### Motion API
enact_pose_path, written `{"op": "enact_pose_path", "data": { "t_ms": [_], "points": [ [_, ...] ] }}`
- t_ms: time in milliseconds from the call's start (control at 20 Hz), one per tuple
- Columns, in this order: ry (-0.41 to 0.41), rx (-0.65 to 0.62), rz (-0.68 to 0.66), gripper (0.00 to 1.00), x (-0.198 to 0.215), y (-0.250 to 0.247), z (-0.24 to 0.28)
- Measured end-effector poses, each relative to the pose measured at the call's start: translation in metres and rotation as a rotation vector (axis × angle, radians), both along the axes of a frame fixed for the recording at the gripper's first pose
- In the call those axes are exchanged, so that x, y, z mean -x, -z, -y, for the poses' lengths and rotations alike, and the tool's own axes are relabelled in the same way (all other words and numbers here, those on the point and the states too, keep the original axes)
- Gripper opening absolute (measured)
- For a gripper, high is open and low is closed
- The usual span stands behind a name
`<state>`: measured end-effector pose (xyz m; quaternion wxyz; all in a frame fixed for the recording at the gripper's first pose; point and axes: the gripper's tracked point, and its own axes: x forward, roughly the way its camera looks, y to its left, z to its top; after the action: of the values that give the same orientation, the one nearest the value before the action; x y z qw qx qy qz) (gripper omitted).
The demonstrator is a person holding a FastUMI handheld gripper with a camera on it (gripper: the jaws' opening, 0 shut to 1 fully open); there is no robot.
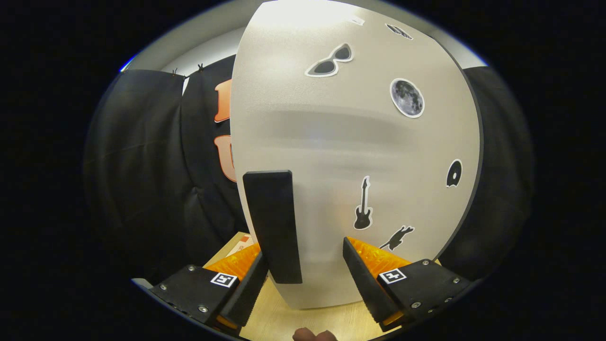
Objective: Open the shoe cabinet door, grab the shoes and put them into the shoe cabinet, then close the shoe cabinet door.
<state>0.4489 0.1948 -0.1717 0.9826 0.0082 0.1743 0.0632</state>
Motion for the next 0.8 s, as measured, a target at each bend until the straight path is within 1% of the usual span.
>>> {"op": "enact_pose_path", "data": {
  "t_ms": [150, 400, 800],
  "points": [
    [0.015, 0.016, 0.005, 0.93, -0.002, -0.001, 0.001],
    [0.038, 0.098, 0.022, 0.95, -0.005, 0.001, 0.007],
    [0.044, 0.082, 0.022, 0.96, -0.011, 0.002, 0.01]
  ]
}}
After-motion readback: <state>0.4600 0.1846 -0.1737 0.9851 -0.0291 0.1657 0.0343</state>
